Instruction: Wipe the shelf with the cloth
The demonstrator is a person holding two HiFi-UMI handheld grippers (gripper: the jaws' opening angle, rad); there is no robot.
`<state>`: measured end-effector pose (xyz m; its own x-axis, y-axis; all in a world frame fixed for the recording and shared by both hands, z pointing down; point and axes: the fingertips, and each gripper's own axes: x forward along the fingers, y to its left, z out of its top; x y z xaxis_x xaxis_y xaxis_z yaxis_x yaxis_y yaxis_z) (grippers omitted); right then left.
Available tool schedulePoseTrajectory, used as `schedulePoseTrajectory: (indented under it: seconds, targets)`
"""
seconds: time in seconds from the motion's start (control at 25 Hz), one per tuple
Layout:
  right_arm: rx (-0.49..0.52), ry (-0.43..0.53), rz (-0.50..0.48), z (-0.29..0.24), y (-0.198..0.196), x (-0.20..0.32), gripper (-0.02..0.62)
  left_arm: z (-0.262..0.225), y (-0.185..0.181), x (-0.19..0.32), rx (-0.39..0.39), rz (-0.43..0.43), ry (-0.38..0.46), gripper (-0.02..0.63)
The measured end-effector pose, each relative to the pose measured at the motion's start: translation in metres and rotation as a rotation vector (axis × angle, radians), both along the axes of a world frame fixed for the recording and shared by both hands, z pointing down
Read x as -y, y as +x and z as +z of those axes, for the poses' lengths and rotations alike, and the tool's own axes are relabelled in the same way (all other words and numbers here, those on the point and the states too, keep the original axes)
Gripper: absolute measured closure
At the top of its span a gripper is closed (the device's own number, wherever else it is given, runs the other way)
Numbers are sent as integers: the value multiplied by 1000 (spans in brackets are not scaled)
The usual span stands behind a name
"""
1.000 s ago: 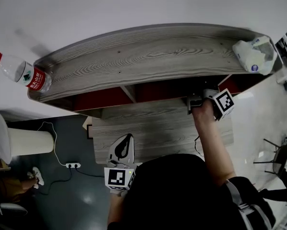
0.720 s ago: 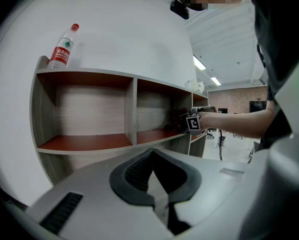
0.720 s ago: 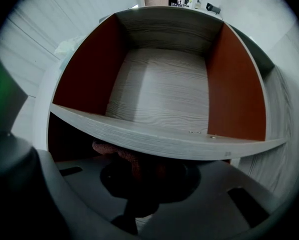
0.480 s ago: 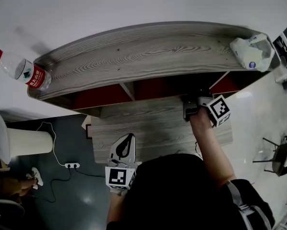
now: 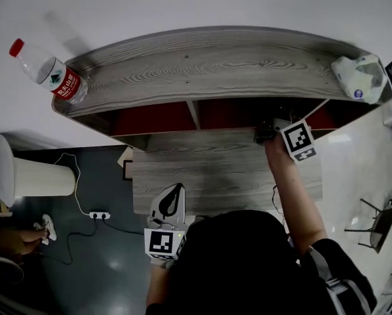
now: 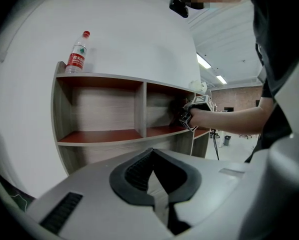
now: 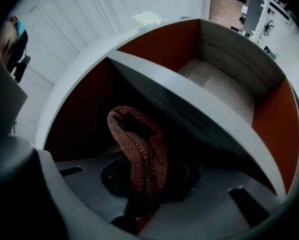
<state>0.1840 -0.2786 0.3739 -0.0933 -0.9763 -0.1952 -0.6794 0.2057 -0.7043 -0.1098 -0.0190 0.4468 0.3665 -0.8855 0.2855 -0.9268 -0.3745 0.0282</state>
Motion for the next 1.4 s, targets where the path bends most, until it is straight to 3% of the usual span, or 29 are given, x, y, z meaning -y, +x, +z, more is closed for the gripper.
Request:
schedulePoseTrajectory:
  seconds: [0.28,0.48,0.8,0.96,1.12,1.24,1.4]
  targets:
    - [-76,19,-22,-10,-29,24,554,1,-17,-15,6,-49,3,606]
    - [-121,63,-113,-21,-79,27,554,1,-31,-23,7,-106,-6,606]
    - [-324,109,-344,-22,-182,15,554,0,-45,-34,3,-156,-1,606]
    - [-457,100,-414,-10,-214,11,554,0,-45,-38,-5,-168,4,606]
    - [-666,95,-436,2,-232,7,554,0,-45,-41,-5,-172,5,606]
    - [-831,94,-441,13,-237,6,554,1,-45,-41,-6,-174,2,606]
    - [-980,80,-432,24,-231,11,552,2,-41,-39,-7,-166,-1,606]
